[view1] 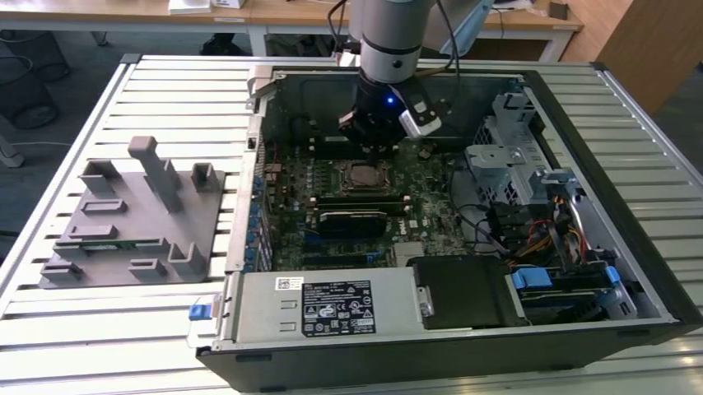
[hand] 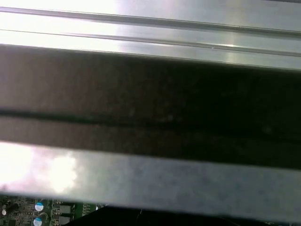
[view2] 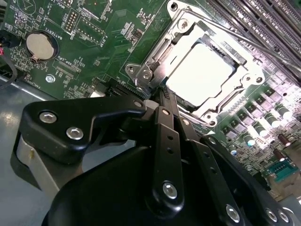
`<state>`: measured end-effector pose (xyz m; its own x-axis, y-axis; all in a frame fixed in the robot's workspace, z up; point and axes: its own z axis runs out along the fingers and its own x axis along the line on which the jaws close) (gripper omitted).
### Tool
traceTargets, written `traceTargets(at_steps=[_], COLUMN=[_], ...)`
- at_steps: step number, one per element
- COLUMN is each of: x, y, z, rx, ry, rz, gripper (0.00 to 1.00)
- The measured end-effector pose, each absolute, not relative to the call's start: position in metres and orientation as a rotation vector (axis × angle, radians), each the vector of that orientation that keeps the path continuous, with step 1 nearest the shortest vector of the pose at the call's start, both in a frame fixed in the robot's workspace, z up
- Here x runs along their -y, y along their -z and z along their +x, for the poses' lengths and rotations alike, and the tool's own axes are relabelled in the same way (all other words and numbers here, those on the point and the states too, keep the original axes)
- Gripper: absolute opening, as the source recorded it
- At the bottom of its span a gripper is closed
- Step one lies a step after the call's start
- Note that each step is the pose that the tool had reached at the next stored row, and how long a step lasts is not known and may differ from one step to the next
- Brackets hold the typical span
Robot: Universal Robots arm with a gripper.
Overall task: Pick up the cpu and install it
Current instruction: 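Install the second cpu locking lever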
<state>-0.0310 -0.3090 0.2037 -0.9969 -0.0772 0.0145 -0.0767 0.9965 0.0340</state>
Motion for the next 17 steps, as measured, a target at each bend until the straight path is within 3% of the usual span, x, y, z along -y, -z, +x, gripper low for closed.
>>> traceTargets(at_steps=[17], x=[0.32], y=[-0.204], z=[-0.031], rx=[3.123], ry=[0.052], rz=[0.12], gripper=[0.11])
